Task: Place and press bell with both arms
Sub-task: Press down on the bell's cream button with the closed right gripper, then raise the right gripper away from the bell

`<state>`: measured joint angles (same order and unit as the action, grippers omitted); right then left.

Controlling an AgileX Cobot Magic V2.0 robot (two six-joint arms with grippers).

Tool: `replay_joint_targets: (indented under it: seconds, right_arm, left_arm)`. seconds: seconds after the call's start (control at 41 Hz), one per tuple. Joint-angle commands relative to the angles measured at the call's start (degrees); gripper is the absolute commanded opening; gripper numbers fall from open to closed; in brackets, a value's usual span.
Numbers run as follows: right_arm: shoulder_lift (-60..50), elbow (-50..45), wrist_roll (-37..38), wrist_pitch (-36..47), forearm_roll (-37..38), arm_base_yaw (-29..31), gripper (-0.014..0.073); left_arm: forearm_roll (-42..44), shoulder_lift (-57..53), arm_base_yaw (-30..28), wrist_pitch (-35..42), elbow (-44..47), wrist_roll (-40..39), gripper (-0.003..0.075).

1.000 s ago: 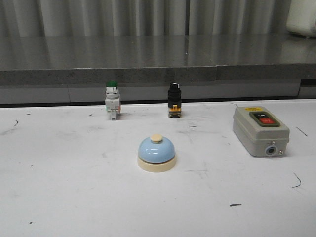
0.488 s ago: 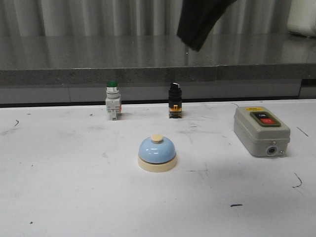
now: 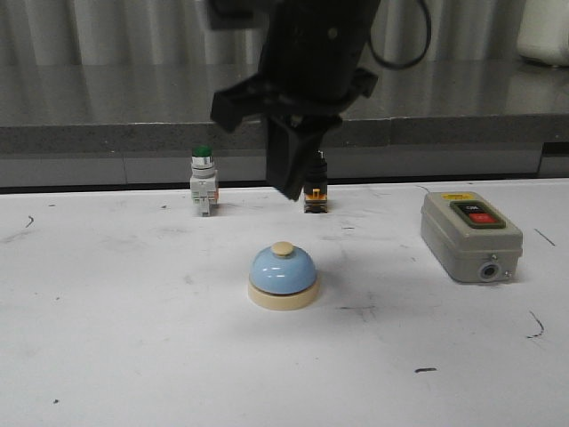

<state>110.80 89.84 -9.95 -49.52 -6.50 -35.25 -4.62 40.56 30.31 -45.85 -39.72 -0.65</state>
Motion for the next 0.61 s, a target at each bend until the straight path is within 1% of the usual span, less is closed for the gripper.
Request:
replay_joint_targets:
  seconds: [0.0,0.098,0.171,0.463,0.585]
  right_arm:
    - [0.87,1.99,-0.75,4.52,0.46,-0.12,-0.0052]
    - [3.41,2.06,-0.75,4.98,0.46,-0.12,-0.0052]
    - [3.26,2.06,-0.75,3.44,0.46,-0.12,-0.0052]
    - [-9.24,1.66,-0.75,-0.39,0.65,0.66,-0.0052]
    - [-15.59,-0.80,-0.75,-0.96,0.65,1.41,-0.0052]
  left_arm:
    - [-0.72,-0.31,-0.17,3.51,-1.63,-0.07,0.0586]
    - [-0.72,-0.31,-0.17,3.51,-1.63,-0.07,0.0586]
    - [-0.72,-0.31,-0.17,3.51,-1.63,-0.07,0.0586]
    - [-0.72,-0.31,-0.17,3.51,-1.63,-0.07,0.0586]
    - [-0.72,-0.31,-0.17,3.51,-1.63,-0.07,0.0586]
